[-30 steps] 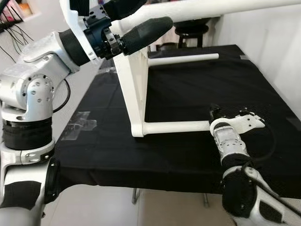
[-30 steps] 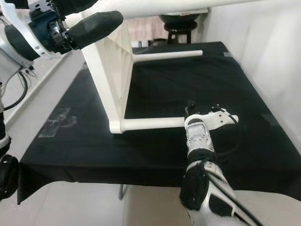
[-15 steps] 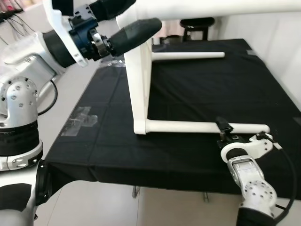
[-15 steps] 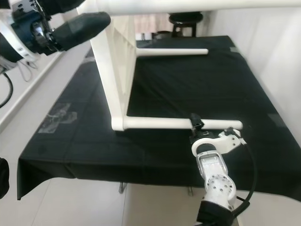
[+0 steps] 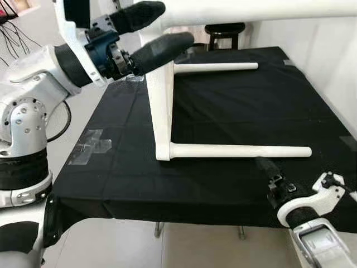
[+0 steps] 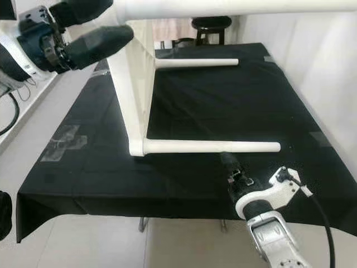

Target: Building children table

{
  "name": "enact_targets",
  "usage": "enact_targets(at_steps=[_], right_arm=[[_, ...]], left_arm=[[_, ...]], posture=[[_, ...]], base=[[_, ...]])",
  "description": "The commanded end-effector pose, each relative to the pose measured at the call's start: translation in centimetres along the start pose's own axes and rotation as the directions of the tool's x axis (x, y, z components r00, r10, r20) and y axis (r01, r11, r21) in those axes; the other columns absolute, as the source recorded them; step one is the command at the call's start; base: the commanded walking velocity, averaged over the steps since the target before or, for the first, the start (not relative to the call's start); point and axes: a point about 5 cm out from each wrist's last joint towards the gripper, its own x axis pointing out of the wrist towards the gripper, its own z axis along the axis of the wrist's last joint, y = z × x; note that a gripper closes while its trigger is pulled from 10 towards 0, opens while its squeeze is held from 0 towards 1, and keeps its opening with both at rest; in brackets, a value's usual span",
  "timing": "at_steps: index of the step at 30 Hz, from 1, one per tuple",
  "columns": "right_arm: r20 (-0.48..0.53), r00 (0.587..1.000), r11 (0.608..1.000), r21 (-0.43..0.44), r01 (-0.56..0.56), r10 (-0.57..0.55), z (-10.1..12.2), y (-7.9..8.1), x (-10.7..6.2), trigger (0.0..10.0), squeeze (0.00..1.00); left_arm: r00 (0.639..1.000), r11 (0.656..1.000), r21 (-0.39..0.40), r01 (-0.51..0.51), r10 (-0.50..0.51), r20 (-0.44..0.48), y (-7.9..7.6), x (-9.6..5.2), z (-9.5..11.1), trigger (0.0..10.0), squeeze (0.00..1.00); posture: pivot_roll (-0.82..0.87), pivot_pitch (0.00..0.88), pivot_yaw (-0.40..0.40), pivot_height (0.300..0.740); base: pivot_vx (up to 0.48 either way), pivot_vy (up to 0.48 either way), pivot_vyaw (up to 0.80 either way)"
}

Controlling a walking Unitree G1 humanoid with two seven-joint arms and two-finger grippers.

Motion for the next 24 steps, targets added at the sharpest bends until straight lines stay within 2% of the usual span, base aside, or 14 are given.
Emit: enact_targets(at_steps=[1, 2, 3, 5, 7, 10, 12, 14, 15, 16, 17, 19, 22, 24], right_arm=[[0.006, 0.984, 0.968, -0.181, -0.173, 0.177, 0.5, 3.7, 1.9, 10.0, 0.00], [0.005, 0.974, 0.943, -0.248, -0.219, 0.228, 0.7, 5.0, 2.5, 10.0, 0.00], [0.005, 0.974, 0.943, -0.248, -0.219, 0.228, 0.7, 5.0, 2.5, 10.0, 0.00], [-0.012, 0.962, 0.907, -0.331, -0.260, 0.272, 0.5, 6.5, 3.7, 10.0, 0.00], [-0.012, 0.962, 0.907, -0.331, -0.260, 0.272, 0.5, 6.5, 3.7, 10.0, 0.00], [-0.021, 0.964, 0.887, -0.385, -0.253, 0.266, 0.1, 6.7, 4.7, 10.0, 0.00], [-0.022, 0.969, 0.868, -0.439, -0.231, 0.247, -0.2, 6.5, 5.5, 10.0, 0.00], [-0.010, 0.981, 0.783, -0.600, -0.162, 0.195, -0.6, 5.9, 6.9, 10.0, 0.00], [-0.010, 0.981, 0.783, -0.600, -0.162, 0.195, -0.6, 5.9, 6.9, 10.0, 0.00], [-0.007, 0.983, 0.746, -0.651, -0.144, 0.184, -0.7, 5.8, 7.3, 10.0, 0.00], [0.001, 0.985, 0.695, -0.709, -0.120, 0.171, -0.9, 5.5, 7.8, 10.0, 0.00], [0.008, 0.993, 0.614, -0.786, -0.069, 0.122, -1.6, 4.3, 8.3, 10.0, 0.00], [0.008, 0.993, 0.614, -0.786, -0.069, 0.122, -1.6, 4.3, 8.3, 10.0, 0.00], [0.031, 0.999, 0.548, -0.837, 0.014, 0.021, -2.3, 2.2, 8.3, 10.0, 0.00]], left_arm=[[1.000, 0.996, -0.087, 0.018, -0.020, -0.023, -1.5, -0.3, -2.0, 10.0, 0.00], [0.999, 0.993, -0.117, 0.027, -0.032, -0.036, -2.1, -0.4, -2.8, 10.0, 0.00], [0.999, 0.993, -0.117, 0.027, -0.032, -0.036, -2.1, -0.4, -2.8, 10.0, 0.00], [0.989, 0.965, -0.242, 0.104, -0.125, -0.073, -4.8, -1.3, -5.2, 10.0, 0.00], [0.989, 0.965, -0.242, 0.104, -0.125, -0.073, -4.8, -1.3, -5.2, 10.0, 0.00], [0.982, 0.937, -0.325, 0.124, -0.163, -0.093, -6.7, -2.3, -6.7, 10.0, 0.00], [0.985, 0.931, -0.356, 0.084, -0.131, -0.109, -7.4, -3.0, -7.6, 10.0, 0.00], [0.986, 0.913, -0.394, -0.107, 0.046, -0.161, -7.6, -4.7, -10.3, 10.0, 0.00], [0.986, 0.913, -0.394, -0.107, 0.046, -0.161, -7.6, -4.7, -10.3, 10.0, 0.00], [0.976, 0.900, -0.395, -0.185, 0.119, -0.184, -7.5, -5.3, -11.3, 10.0, 0.00], [0.948, 0.874, -0.384, -0.299, 0.224, -0.228, -7.3, -6.3, -12.8, 10.0, 0.00], [0.811, 0.782, -0.274, -0.560, 0.450, -0.374, -7.5, -8.5, -16.5, 10.0, 0.00], [0.811, 0.782, -0.274, -0.560, 0.450, -0.374, -7.5, -8.5, -16.5, 10.0, 0.00], [0.702, 0.722, -0.167, -0.672, 0.548, -0.455, -8.8, -9.9, -18.6, 10.0, 0.00]], posture=[[-0.06, 0.056, 0.052, 0.740], [-0.06, 0.056, 0.052, 0.740], [-0.06, 0.056, 0.052, 0.740], [-0.04, 0.041, 0.044, 0.740], [-0.04, 0.041, 0.044, 0.740], [-0.03, 0.031, 0.041, 0.740], [-0.03, 0.027, 0.042, 0.740], [-0.02, 0.015, 0.039, 0.740], [-0.02, 0.015, 0.039, 0.740], [-0.02, 0.014, 0.038, 0.740], [-0.02, 0.007, 0.037, 0.740], [-0.02, 0.002, 0.028, 0.740], [-0.02, 0.002, 0.028, 0.740], [-0.03, 0.000, 0.015, 0.740]], base=[[0.000, 0.000, 0.00], [0.000, 0.000, 0.00], [0.000, 0.000, 0.00], [0.000, 0.000, 0.00], [0.000, 0.000, 0.00], [0.000, 0.000, 0.00], [0.000, 0.000, 0.00], [0.000, 0.000, 0.00], [0.000, 0.000, 0.00], [0.000, 0.000, 0.00], [0.000, 0.000, 0.00], [0.000, 0.000, 0.00], [0.000, 0.000, 0.00], [0.000, 0.000, 0.00]])
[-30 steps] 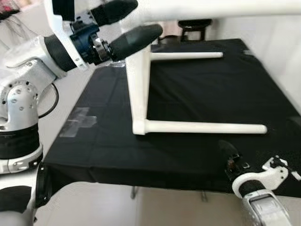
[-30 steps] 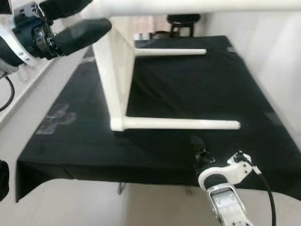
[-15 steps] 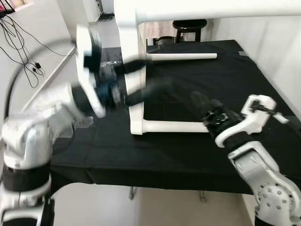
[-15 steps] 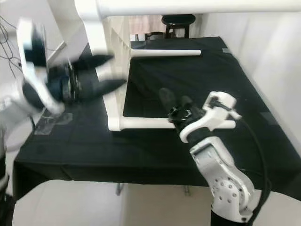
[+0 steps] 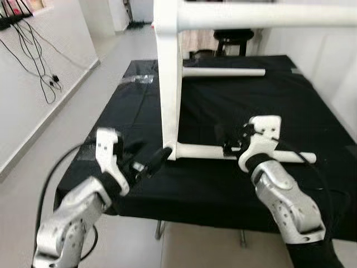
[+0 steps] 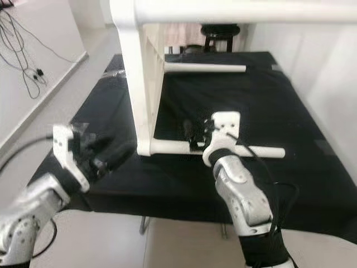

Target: Building children table

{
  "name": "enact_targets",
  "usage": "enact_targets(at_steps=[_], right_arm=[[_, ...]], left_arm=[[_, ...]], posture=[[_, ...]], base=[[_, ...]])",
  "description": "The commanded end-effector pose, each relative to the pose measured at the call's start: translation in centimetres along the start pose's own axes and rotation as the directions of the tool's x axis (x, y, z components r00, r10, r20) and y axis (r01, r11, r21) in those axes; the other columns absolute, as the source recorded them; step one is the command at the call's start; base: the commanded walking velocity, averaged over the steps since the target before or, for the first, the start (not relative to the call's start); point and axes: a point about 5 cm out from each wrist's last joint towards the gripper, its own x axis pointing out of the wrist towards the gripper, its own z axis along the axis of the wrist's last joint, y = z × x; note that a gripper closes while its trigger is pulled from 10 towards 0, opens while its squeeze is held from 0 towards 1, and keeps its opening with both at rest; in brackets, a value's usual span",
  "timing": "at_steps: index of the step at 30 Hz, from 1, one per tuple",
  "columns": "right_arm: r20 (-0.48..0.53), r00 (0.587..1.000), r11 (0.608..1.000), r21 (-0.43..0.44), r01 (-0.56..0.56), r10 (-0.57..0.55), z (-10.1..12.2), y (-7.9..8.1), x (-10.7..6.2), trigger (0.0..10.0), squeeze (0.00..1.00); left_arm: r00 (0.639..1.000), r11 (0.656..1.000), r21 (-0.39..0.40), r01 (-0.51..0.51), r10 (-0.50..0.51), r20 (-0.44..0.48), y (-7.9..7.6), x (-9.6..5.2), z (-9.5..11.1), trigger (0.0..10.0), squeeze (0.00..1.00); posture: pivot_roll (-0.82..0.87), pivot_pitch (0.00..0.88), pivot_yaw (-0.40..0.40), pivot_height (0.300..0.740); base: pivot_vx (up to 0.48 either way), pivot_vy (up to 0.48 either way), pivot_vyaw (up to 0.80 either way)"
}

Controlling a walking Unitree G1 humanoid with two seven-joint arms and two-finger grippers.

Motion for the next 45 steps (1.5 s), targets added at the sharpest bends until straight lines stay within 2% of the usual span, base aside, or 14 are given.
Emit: enact_targets(at_steps=[1, 4, 7, 16, 17, 20, 30, 31, 32, 45], right_arm=[[-0.045, 0.998, 0.999, -0.042, 0.032, -0.033, -1.3, -0.3, -0.2, 10.0, 0.00], [-0.088, 0.992, 0.992, -0.097, 0.082, -0.090, -2.8, -0.9, -0.6, 10.0, 0.00], [-0.094, 0.991, 0.991, -0.104, 0.085, -0.095, -3.2, -1.1, -0.7, 10.0, 0.00], [-0.073, 0.994, 0.989, -0.131, 0.068, -0.078, -3.3, -0.7, -0.4, 10.0, 0.00], [-0.062, 0.995, 0.988, -0.140, 0.067, -0.076, -3.4, -0.5, 0.2, 10.0, 0.00], [-0.054, 0.995, 0.987, -0.145, 0.070, -0.079, -3.5, -0.4, 0.5, 10.0, 0.00], [-0.040, 0.995, 0.986, -0.146, 0.084, -0.091, -3.6, -0.3, 0.7, 10.0, 0.00], [-0.037, 0.995, 0.986, -0.146, 0.084, -0.090, -3.6, -0.3, 0.8, 10.0, 0.00], [-0.035, 0.995, 0.986, -0.146, 0.084, -0.090, -3.7, -0.4, 0.8, 10.0, 0.00], [-0.032, 0.995, 0.986, -0.140, 0.089, -0.094, -3.8, -0.5, 1.4, 10.0, 0.00]], left_arm=[[0.998, 0.998, 0.028, -0.062, 0.062, -0.023, 0.3, -0.3, -0.9, 10.0, 0.00], [0.993, 0.991, 0.060, -0.116, 0.117, -0.013, 0.2, -1.0, -1.3, 10.0, 0.00], [0.993, 0.990, 0.079, -0.115, 0.116, -0.006, 0.0, -1.5, -1.4, 10.0, 0.00], [0.995, 0.992, 0.074, -0.101, 0.101, 0.003, 0.0, -1.1, -1.7, 10.0, 0.00], [0.992, 0.989, 0.077, -0.125, 0.125, 0.008, 0.3, -0.6, -2.1, 10.0, 0.00], [0.989, 0.985, 0.087, -0.149, 0.148, 0.014, 0.4, -0.4, -2.5, 10.0, 0.00], [0.974, 0.970, 0.094, -0.226, 0.226, 0.008, 1.1, -1.0, -2.8, 10.0, 0.00], [0.975, 0.971, 0.088, -0.222, 0.222, 0.011, 1.1, -1.0, -2.9, 0.3, 0.00], [0.976, 0.973, 0.075, -0.217, 0.216, 0.018, 1.0, -1.0, -2.9, 0.0, 0.00], [0.971, 0.966, 0.100, -0.238, 0.235, 0.036, 1.5, -0.8, -3.1, 0.0, 0.00]], posture=[[-0.03, 0.000, 0.015, 0.740], [-0.03, 0.000, 0.009, 0.740], [-0.03, 0.000, 0.006, 0.740], [-0.03, 0.000, 0.011, 0.740], [-0.03, 0.000, 0.015, 0.740], [-0.03, 0.000, 0.015, 0.740], [-0.03, 0.000, 0.022, 0.740], [-0.03, 0.000, 0.021, 0.740], [-0.03, 0.000, 0.022, 0.740], [-0.03, 0.000, 0.021, 0.740]], base=[[0.000, 0.000, 0.00], [0.000, 0.000, 0.00], [0.000, -0.365, 0.00], [0.000, -0.446, 0.00], [0.000, 0.000, 0.00], [0.000, 0.000, 0.00], [0.000, 0.000, 0.00], [0.000, 0.000, 0.00], [0.000, 0.000, 0.00], [0.000, 0.000, 0.00]])
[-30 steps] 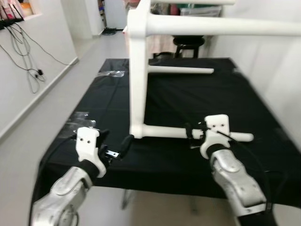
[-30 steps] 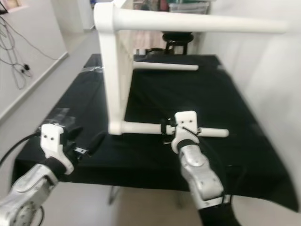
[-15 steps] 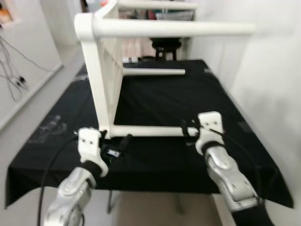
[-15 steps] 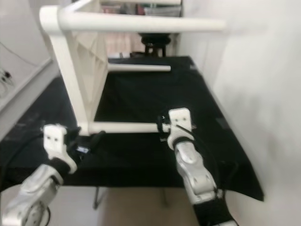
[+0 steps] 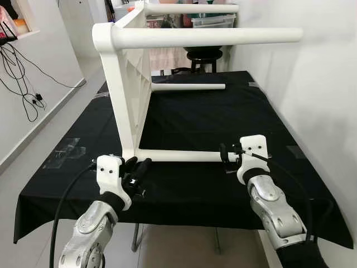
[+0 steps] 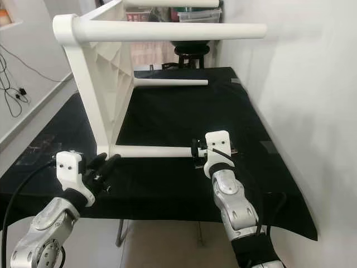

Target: Building children table

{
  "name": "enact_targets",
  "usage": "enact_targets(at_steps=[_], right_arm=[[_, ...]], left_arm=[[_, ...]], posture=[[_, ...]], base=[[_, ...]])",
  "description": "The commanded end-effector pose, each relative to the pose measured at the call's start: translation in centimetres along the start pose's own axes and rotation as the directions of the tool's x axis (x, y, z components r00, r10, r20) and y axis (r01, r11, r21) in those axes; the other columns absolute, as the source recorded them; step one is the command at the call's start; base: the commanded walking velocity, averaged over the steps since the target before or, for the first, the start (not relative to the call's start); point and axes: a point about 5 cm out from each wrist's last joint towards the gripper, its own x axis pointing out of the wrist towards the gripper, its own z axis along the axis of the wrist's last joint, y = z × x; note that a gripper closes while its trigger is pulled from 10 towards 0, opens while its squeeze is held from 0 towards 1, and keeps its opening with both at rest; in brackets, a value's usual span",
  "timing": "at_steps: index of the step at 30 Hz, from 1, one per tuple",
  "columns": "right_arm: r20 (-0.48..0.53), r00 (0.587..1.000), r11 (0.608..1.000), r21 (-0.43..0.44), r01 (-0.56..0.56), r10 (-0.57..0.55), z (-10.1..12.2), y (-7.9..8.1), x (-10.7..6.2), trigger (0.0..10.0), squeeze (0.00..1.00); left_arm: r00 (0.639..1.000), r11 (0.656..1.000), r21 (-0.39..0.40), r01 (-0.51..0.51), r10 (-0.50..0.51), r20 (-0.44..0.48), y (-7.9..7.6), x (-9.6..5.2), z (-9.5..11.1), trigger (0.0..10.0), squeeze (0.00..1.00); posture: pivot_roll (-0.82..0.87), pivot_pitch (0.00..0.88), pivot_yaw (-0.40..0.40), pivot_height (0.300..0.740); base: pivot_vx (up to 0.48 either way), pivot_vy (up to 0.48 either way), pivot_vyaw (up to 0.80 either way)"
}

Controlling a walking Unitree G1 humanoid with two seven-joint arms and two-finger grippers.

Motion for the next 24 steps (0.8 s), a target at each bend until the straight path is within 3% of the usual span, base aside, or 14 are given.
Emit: enact_targets(at_steps=[1, 19, 20, 24], right_arm=[[0.022, 1.000, 1.000, 0.008, -0.003, 0.002, 0.43, 0.18, 0.36, 10.0, 0.00], [0.018, 1.000, 1.000, 0.024, 0.001, -0.001, 0.08, -0.02, 0.87, 10.0, 0.00], [0.018, 1.000, 1.000, 0.026, 0.000, -0.001, 0.06, -0.02, 0.88, 10.0, 0.00], [0.022, 1.000, 0.999, 0.037, -0.005, 0.004, 0.04, 0.00, 0.92, 10.0, 0.00]], left_arm=[[1.000, 1.000, 0.016, -0.026, 0.026, -0.009, 0.54, 0.04, -0.27, 0.0, 0.00], [1.000, 0.998, 0.053, 0.015, -0.014, -0.021, 0.31, 0.53, -0.41, 0.0, 0.00], [0.999, 0.998, 0.063, 0.018, -0.016, -0.027, 0.26, 0.54, -0.44, 10.0, 0.00], [0.999, 0.999, 0.052, 0.001, 0.001, -0.036, 0.36, 0.46, -0.55, 10.0, 0.00]], posture=[[-0.03, 0.000, 0.021, 0.740], [-0.03, 0.000, 0.024, 0.740], [-0.03, 0.000, 0.026, 0.740], [-0.03, 0.000, 0.028, 0.740]], base=[[0.000, 0.000, 0.00], [0.000, 0.000, 0.00], [0.000, 0.000, 0.00], [0.000, 0.000, 0.00]])
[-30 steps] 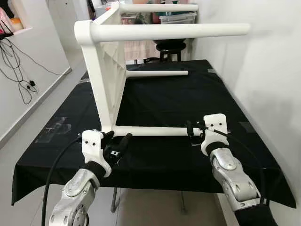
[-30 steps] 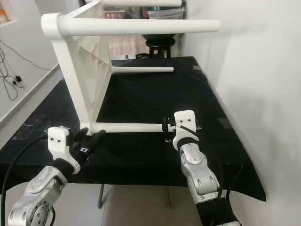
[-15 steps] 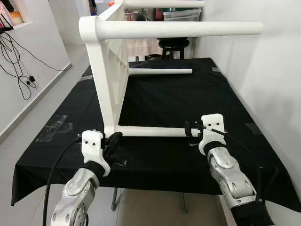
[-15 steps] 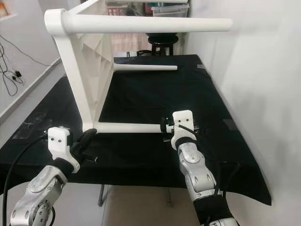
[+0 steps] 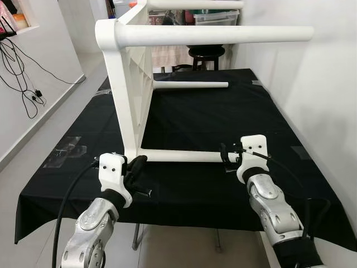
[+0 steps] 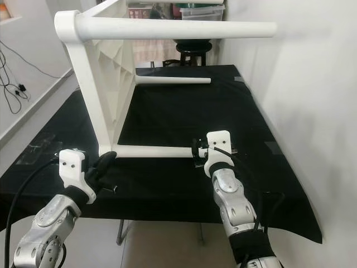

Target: Building children table

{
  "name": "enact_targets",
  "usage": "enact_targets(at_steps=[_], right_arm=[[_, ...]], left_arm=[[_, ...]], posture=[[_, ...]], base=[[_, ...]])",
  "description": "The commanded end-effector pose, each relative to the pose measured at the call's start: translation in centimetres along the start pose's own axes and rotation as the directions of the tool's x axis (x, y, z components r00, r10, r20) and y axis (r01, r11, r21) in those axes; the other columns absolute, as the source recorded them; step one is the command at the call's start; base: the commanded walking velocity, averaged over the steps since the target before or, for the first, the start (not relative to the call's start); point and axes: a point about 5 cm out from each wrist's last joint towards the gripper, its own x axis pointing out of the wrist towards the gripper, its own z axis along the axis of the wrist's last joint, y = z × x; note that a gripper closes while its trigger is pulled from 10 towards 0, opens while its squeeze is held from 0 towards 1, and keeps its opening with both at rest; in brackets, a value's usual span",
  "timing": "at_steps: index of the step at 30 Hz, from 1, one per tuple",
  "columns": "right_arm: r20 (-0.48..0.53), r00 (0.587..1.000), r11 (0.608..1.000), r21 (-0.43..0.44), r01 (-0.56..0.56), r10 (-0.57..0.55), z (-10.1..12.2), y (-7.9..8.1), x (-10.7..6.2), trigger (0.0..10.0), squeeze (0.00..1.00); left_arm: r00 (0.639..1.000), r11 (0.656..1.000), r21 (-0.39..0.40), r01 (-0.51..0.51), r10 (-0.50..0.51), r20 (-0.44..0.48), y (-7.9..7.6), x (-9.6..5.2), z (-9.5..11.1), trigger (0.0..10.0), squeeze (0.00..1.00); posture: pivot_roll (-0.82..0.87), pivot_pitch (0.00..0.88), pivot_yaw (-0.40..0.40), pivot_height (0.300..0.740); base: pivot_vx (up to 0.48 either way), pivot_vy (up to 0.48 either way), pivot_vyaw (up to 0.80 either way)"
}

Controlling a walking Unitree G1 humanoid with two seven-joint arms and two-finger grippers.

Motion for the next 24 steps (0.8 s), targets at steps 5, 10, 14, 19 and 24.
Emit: enact_targets(at_steps=[5, 10, 14, 19, 24], right_arm=[[0.060, 0.997, 0.997, 0.062, -0.045, 0.042, 0.6, 0.3, 0.2, 10.0, 0.00], [0.043, 0.998, 0.997, 0.058, -0.057, 0.055, 0.5, 0.5, 0.4, 10.0, 0.00], [0.036, 0.998, 0.995, 0.083, -0.052, 0.049, 0.3, 0.3, 0.4, 10.0, 0.00], [0.029, 0.998, 0.994, 0.093, -0.062, 0.059, 0.2, 0.4, 0.4, 10.0, 0.00], [0.039, 0.997, 0.993, 0.099, -0.069, 0.066, 0.3, 0.6, 0.4, 10.0, 0.00]], left_arm=[[0.999, 1.000, 0.011, -0.016, 0.017, -0.028, 0.4, 0.0, -0.3, 10.0, 0.00], [0.999, 0.999, 0.029, 0.034, -0.033, -0.040, 0.0, 0.1, -0.3, 10.0, 0.00], [0.992, 0.993, 0.050, 0.109, -0.106, -0.061, -0.7, 0.2, -0.5, 10.0, 0.00], [0.987, 0.987, 0.055, 0.151, -0.147, -0.071, -1.0, 0.3, -0.5, 10.0, 0.00], [0.986, 0.986, 0.052, 0.155, -0.151, -0.072, -0.9, 0.3, -0.5, 10.0, 0.00]], posture=[[-0.03, 0.000, 0.027, 0.740], [-0.03, 0.000, 0.026, 0.740], [-0.03, 0.000, 0.027, 0.740], [-0.03, 0.000, 0.031, 0.740], [-0.03, 0.000, 0.031, 0.740]], base=[[0.000, 0.000, 0.00], [0.155, 0.000, 0.32], [0.283, 0.000, 0.00], [0.289, 0.000, -0.64], [0.292, 0.000, 0.00]])
